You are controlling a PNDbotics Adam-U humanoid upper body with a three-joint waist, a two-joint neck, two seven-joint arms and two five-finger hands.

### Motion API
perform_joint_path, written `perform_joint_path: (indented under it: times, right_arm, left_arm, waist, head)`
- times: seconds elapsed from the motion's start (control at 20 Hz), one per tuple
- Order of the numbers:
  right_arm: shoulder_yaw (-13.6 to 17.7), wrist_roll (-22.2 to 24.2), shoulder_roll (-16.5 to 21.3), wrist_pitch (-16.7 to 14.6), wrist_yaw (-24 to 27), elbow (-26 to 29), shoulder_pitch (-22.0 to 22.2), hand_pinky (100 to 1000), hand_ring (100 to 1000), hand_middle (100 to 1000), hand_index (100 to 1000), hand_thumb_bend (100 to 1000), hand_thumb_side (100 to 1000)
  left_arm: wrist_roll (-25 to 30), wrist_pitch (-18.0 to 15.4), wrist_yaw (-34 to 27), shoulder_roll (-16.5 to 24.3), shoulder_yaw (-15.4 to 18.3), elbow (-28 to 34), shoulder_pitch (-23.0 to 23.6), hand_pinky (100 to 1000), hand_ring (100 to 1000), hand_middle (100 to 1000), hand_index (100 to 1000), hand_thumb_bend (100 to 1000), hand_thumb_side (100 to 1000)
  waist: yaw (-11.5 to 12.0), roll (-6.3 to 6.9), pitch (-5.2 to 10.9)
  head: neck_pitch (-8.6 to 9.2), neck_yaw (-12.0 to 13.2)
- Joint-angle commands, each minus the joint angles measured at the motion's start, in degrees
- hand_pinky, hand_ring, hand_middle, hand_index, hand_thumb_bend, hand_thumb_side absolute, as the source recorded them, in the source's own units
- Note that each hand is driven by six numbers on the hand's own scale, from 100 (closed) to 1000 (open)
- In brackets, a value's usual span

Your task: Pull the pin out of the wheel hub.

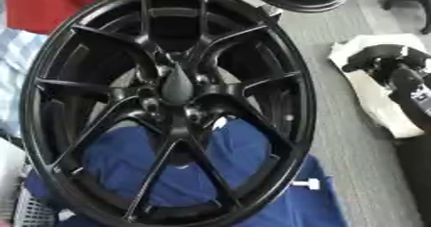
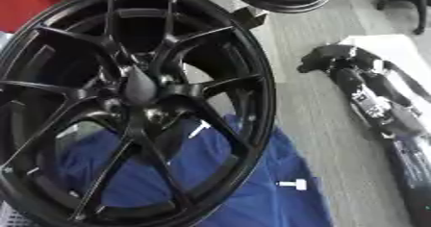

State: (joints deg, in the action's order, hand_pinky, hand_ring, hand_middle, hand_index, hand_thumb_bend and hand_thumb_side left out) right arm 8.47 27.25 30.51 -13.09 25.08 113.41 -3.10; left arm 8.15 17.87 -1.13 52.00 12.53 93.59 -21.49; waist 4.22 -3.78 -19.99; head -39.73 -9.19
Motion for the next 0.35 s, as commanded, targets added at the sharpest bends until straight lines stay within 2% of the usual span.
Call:
perform_joint_path:
  times: [0.05, 0.35]
  right_arm:
    - [0.43, -0.09, 1.00, -0.36, 0.94, 1.18, -0.80, 1000, 792, 758, 837, 100, 547]
    - [-0.19, 0.71, 0.73, -0.12, 1.98, 1.18, -2.38, 1000, 791, 758, 838, 100, 547]
  left_arm:
    - [-2.59, -2.77, -2.83, -2.41, 2.23, 5.20, -2.19, 753, 673, 605, 758, 100, 613]
    - [-8.42, -8.59, -8.66, -11.86, 0.23, 14.67, 0.10, 745, 669, 605, 778, 100, 603]
  waist:
    - [-0.23, 0.09, 0.95]
    - [-1.09, -0.59, 0.56]
  head:
    - [0.48, 0.09]
    - [1.36, 1.00]
